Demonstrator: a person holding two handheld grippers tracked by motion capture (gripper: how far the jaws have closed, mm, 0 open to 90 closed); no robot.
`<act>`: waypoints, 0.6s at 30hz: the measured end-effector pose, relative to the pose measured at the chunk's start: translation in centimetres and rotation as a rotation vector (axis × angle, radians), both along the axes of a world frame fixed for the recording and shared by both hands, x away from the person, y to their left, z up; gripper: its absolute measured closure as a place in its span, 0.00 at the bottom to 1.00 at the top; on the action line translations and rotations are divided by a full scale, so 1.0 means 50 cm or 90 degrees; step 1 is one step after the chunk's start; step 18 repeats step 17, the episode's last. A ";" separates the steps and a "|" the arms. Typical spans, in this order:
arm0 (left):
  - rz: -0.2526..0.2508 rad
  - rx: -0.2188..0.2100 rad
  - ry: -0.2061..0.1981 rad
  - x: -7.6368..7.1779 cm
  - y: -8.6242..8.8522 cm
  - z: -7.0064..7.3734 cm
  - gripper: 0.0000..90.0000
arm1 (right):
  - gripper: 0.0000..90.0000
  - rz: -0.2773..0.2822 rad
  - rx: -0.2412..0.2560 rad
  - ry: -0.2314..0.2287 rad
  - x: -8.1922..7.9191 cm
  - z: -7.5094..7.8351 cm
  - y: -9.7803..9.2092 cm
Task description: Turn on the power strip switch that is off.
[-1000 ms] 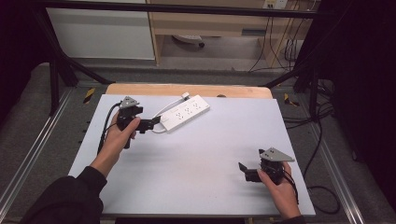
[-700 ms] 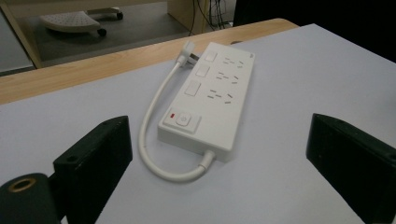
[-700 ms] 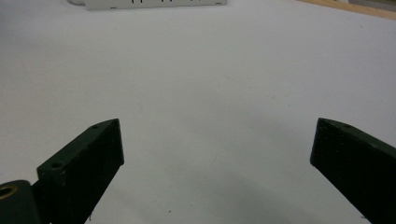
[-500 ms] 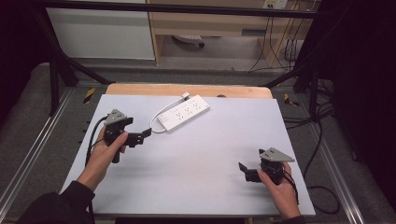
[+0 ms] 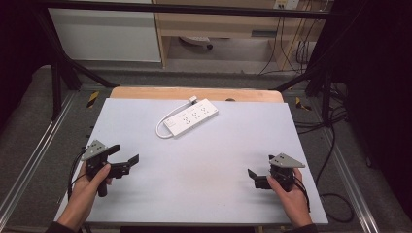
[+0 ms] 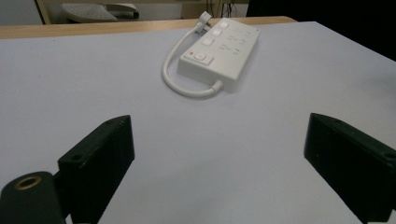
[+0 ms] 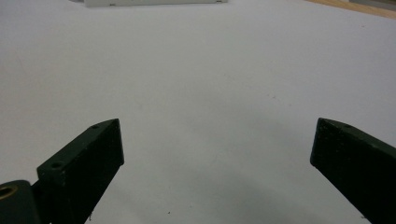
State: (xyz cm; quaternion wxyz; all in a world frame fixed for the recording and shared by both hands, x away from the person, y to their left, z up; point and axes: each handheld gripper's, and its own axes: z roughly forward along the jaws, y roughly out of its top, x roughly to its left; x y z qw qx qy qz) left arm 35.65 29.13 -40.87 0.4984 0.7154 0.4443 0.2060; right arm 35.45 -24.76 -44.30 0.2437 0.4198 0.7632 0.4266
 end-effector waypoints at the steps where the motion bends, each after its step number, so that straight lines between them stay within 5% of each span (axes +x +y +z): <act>1: -0.001 0.000 0.000 -0.007 0.003 -0.002 0.10 | 0.04 0.000 -0.001 -0.001 0.000 0.000 0.000; 7: -0.004 0.010 0.028 -0.047 0.008 -0.034 0.10 | 0.03 -0.004 -0.003 -0.004 0.000 0.000 -0.002; 13: -0.048 0.053 0.066 -0.079 -0.013 -0.060 0.10 | 0.03 -0.014 -0.011 0.003 0.003 -0.003 0.000; 15: -0.061 0.079 0.056 -0.083 -0.021 -0.060 0.10 | 0.03 -0.026 -0.024 0.012 0.006 -0.008 -0.002; 18: -0.056 0.081 0.043 -0.082 -0.025 -0.057 0.10 | 0.04 -0.041 -0.036 0.032 0.012 -0.017 -0.004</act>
